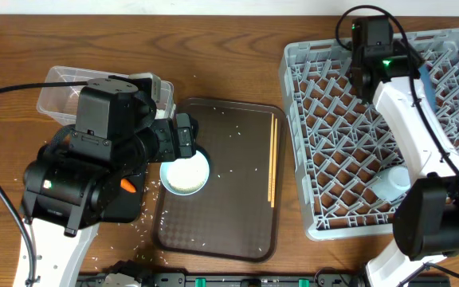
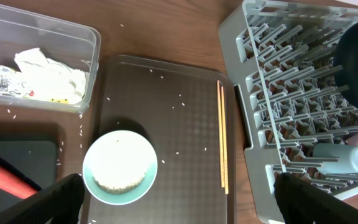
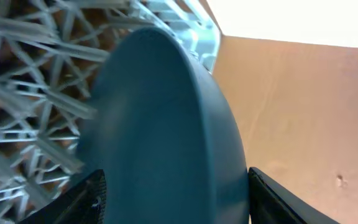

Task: Sort waste into correct bins and load items into the dishwasher rack
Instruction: 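Lower the blue plate upright into the rack and release with right gripper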

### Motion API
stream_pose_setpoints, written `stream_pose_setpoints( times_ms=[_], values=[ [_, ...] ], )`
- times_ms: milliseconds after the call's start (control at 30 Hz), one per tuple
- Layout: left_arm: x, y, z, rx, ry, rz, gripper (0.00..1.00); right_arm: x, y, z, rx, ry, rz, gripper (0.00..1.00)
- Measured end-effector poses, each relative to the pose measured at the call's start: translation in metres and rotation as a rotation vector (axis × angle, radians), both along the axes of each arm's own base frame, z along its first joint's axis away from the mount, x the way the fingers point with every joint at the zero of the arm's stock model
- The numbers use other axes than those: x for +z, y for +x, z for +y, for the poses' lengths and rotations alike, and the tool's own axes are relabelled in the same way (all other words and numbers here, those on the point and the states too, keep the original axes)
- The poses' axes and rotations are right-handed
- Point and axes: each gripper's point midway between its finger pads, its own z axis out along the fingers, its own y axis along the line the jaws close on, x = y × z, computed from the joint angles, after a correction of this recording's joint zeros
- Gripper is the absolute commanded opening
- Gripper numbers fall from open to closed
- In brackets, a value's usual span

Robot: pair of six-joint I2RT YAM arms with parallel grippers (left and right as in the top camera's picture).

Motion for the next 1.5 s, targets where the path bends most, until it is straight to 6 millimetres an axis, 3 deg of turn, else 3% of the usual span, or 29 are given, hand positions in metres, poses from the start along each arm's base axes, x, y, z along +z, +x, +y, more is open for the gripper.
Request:
stream_pose_setpoints(
  times_ms=[167,367,567,733,800,1133,1400,1500],
  values=[
    [0.000,0.000,0.000,0.000,0.000,0.000,0.98,-0.016,-0.004,0.023,0.033,0.098,0.022,0.64],
    [-0.001,-0.001,0.000,0.000,0.001,0.003,0.98,-0.018,-0.004,0.028,0.025,0.157,-0.007,0.68],
    [-0.001,-0.001,0.000,0.000,0.001,0.004,0.98,0.008,-0.010,0.031,0.033,0.203,-0.079,0.78],
    [-0.001,-0.001,0.000,0.000,0.002,0.007,0.98,0.043,-0.022,0.021,0.016,0.253,-0.173,0.80],
    [-0.002,0.000,0.000,0.000,0.003,0.009,0.98,0.045,-0.029,0.014,0.011,0.291,-0.169,0.80],
    [-0.008,0.003,-0.001,0.000,0.010,0.031,0.98,0.031,-0.038,0.018,0.020,0.475,-0.127,0.83],
    [-0.012,0.002,-0.001,0.000,0.016,0.051,0.98,0.025,-0.052,-0.022,-0.123,0.583,-0.163,0.83],
    [-0.013,0.002,-0.001,0.000,0.017,0.056,0.98,0.025,-0.059,-0.025,-0.137,0.617,-0.159,0.83]
  ],
)
